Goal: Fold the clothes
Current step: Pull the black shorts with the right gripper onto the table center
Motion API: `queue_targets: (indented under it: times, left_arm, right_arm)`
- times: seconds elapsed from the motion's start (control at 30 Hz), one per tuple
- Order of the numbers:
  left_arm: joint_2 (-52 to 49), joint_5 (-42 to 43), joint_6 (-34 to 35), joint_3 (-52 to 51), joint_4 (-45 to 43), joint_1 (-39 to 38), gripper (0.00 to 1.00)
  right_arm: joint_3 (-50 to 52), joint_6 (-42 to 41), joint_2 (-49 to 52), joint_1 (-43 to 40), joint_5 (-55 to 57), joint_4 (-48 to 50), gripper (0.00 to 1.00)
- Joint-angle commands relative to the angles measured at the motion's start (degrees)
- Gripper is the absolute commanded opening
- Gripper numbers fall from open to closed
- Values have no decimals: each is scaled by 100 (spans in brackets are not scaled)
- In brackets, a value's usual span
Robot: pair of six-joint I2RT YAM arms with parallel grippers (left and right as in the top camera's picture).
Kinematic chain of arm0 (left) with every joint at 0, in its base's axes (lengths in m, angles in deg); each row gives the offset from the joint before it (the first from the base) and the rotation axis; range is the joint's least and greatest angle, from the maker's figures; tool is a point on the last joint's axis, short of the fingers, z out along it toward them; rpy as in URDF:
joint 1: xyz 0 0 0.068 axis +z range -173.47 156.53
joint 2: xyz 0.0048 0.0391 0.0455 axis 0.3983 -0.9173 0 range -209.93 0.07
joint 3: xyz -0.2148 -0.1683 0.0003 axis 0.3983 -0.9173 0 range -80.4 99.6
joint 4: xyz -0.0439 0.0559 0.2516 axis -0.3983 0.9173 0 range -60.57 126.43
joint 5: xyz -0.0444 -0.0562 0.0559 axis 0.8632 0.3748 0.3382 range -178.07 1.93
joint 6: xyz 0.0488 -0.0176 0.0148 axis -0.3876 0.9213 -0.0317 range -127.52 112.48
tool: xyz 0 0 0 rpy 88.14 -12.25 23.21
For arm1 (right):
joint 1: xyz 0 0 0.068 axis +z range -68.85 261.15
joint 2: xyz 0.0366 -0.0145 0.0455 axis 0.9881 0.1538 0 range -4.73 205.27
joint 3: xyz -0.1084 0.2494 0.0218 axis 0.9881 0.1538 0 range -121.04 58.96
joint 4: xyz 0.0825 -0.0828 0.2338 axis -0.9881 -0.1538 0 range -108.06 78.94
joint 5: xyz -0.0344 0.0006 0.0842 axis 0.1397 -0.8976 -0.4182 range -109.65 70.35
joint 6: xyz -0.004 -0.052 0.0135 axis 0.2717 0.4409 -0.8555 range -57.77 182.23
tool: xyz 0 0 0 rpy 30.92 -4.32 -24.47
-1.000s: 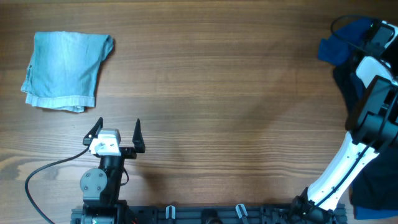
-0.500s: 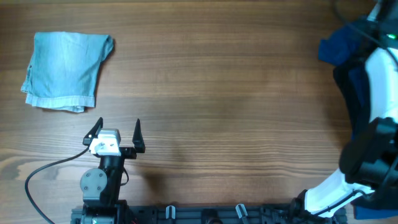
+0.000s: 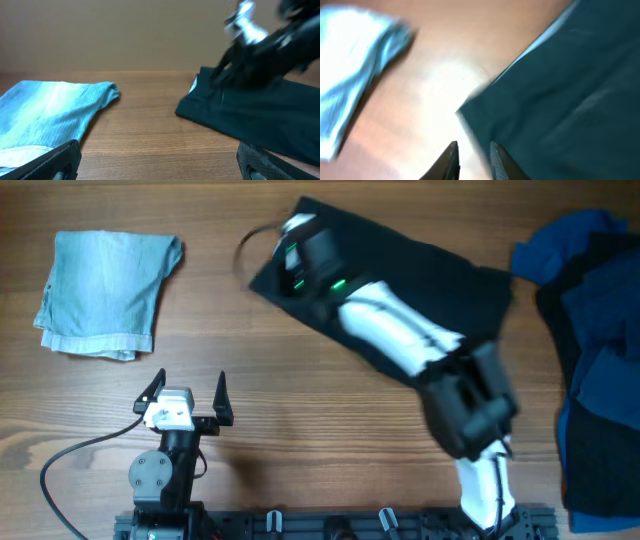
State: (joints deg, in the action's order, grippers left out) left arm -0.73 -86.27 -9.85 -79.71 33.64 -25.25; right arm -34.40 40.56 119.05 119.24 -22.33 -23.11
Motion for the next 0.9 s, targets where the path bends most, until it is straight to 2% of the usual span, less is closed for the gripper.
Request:
queue_targets:
  times: [0.0, 0.07, 0.1, 0.2, 0.3, 0.4, 0.47, 0.53, 0.67, 0.87]
  left_arm:
    - [42, 90, -66, -37, 4, -24, 100]
    - [42, 90, -66, -37, 4, -24, 100]
    - [42, 92, -66, -37, 4, -24, 100]
    - [42, 90, -66, -37, 4, -24, 100]
    - [42, 90, -66, -37, 4, -24, 100]
    - [42, 90, -66, -37, 4, -24, 100]
    - [42, 90, -66, -37, 4, -24, 100]
    - [42, 90, -66, -37, 4, -24, 100]
    - [42, 90, -66, -37, 4, -24, 100]
    - [42, 90, -66, -37, 4, -24, 100]
  right_arm:
    - [-35, 898, 31, 389, 293, 389, 32]
    - [-57, 1036, -90, 393, 291, 444, 49]
    - [-57, 1032, -210, 339, 280, 396, 63]
    - [-59, 949, -662, 44, 273, -146, 63]
    - [-59, 940, -935, -365, 291, -726, 58]
    - [-59, 540, -1134, -922, 289, -1453, 51]
    - [-59, 247, -1239, -1421, 260, -2039, 51]
    - [-59, 219, -1266, -1849, 267, -2522, 63]
    - [-57, 369, -1266, -2677, 271, -3381, 80]
    - [-52, 367, -1266, -3685, 267, -4109, 91]
